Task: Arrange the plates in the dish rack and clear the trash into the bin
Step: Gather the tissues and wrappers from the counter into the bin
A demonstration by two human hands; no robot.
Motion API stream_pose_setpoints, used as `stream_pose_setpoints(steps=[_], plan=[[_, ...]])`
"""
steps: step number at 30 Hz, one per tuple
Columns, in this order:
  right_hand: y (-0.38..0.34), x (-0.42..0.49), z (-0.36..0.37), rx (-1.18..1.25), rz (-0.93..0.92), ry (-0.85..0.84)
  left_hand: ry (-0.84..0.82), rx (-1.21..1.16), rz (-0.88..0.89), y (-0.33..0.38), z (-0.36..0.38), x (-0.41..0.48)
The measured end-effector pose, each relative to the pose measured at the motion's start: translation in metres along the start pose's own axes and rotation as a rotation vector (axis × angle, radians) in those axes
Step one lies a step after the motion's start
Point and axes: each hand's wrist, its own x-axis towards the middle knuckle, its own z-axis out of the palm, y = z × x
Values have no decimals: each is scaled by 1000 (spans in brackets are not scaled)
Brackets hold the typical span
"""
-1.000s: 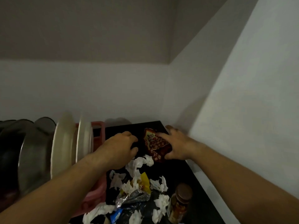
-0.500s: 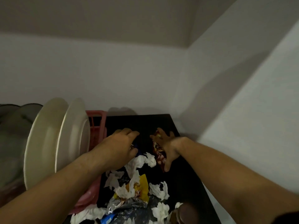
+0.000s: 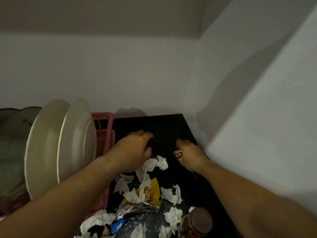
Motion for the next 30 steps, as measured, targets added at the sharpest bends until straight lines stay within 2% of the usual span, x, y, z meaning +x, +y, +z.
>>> stream_pose_setpoints(steps=[3, 6, 9, 12, 16, 19, 23, 27, 30], plan=[[-2, -11, -3, 4, 110, 98, -1, 3, -18, -4, 8, -2], [-5, -23, -3, 82, 180, 87, -60, 32, -31, -6, 19, 1], [-9, -31, -9, 164, 149, 53, -149, 125, -34, -3, 35, 5], [-10, -36, -19, 202, 106, 7, -168, 170, -11, 1, 47, 8], [-9, -43, -28, 283, 45, 101, -130, 231, 73, 7, 54, 14], [-7, -45, -29, 366, 76, 93, -131, 268, 95, 8, 57, 20], [-12, -49, -27, 228, 86, 120, -195, 354, 140, 8, 64, 24], [-16, -49, -26, 155, 144, 171, -288, 383, 52, 18, 69, 32], [-14, -50, -22, 96, 163, 231, -286, 506, 64, 21, 72, 37]])
